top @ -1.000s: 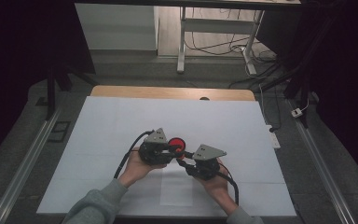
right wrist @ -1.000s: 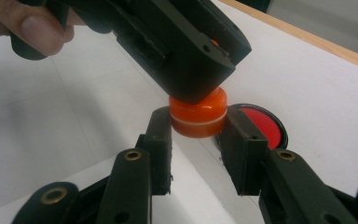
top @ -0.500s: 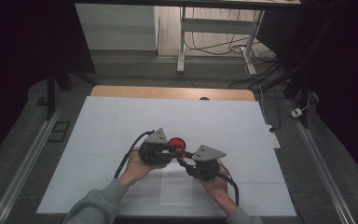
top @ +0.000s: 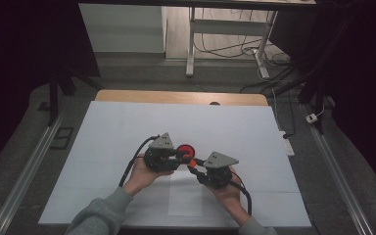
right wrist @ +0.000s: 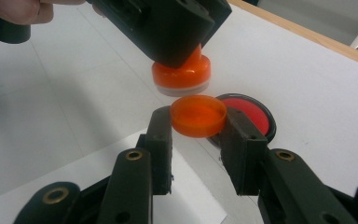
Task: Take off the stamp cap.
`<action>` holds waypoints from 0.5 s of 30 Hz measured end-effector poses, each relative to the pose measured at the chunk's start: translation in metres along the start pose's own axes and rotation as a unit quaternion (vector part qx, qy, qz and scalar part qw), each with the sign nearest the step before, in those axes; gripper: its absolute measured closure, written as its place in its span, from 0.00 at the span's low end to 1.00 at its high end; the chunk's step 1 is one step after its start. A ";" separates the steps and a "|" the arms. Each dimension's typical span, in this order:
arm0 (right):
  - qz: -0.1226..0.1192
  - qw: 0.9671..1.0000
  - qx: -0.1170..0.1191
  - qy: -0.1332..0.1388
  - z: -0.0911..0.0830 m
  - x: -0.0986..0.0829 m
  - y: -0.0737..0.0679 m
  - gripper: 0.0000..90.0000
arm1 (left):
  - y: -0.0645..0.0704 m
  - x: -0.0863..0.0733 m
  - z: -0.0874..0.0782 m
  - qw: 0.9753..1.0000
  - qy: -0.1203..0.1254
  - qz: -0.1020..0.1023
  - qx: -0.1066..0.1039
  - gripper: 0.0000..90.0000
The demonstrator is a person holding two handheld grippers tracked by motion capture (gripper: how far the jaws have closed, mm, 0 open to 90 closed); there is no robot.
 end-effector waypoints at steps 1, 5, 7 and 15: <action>-0.001 1.000 0.000 0.000 0.000 0.000 0.000 0.71 | 0.000 0.000 0.000 1.000 0.000 0.000 0.000 0.80; 0.001 1.000 -0.003 0.002 -0.001 0.000 0.001 0.71 | 0.000 0.000 0.000 1.000 0.001 0.001 0.001 0.80; 0.002 1.000 -0.004 0.004 -0.001 0.000 0.001 0.71 | 0.000 0.000 0.000 1.000 0.001 0.001 0.001 0.80; 0.003 1.000 -0.009 -0.001 -0.003 -0.003 0.004 0.71 | -0.001 0.000 -0.002 1.000 0.002 0.001 0.002 0.80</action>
Point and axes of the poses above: each handheld gripper's, and its own axes: z roughly forward along the jaws, x roughly out of its top, y roughly to its right, the point moved 2 cm from there along z, roughly forward along the jaws, and after that the axes turned 2 degrees about -x, right-handed, at the moved point
